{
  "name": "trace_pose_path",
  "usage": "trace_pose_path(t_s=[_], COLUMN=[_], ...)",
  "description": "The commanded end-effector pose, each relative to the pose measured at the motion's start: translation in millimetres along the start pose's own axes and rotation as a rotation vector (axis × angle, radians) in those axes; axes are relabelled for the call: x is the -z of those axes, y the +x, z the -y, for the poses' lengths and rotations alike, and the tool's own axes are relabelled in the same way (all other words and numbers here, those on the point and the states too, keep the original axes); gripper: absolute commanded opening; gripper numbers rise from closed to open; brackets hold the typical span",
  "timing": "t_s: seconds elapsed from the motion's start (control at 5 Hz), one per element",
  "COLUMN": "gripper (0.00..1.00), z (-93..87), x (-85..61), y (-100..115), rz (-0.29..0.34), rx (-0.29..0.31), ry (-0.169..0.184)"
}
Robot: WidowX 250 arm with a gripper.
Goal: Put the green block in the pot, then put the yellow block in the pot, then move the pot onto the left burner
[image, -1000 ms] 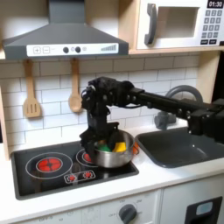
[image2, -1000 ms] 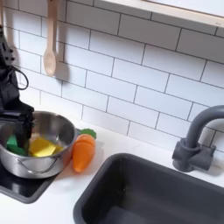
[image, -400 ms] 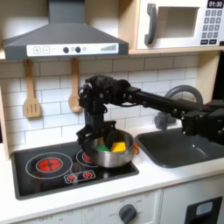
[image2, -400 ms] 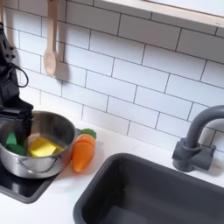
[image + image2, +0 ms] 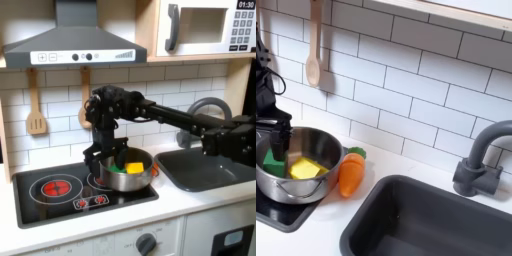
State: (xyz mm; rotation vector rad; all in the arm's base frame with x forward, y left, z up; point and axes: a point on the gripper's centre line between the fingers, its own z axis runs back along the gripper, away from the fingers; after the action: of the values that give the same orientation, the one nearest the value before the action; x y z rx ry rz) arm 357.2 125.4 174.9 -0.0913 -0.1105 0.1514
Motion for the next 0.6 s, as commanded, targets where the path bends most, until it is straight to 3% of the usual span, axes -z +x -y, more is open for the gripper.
trace_pose_path(t_s=[0.0, 0.2, 0.4], gripper=[1.0, 1.0, 1.0], z=[-0.7, -1.9, -2.4], x=[2.7, 5.3, -1.6], y=[1.0, 1.9, 7.9], rz=[-0.006, -0.009, 0.014], rx=[-0.002, -0.006, -0.014], ry=[0.004, 0.01, 0.0])
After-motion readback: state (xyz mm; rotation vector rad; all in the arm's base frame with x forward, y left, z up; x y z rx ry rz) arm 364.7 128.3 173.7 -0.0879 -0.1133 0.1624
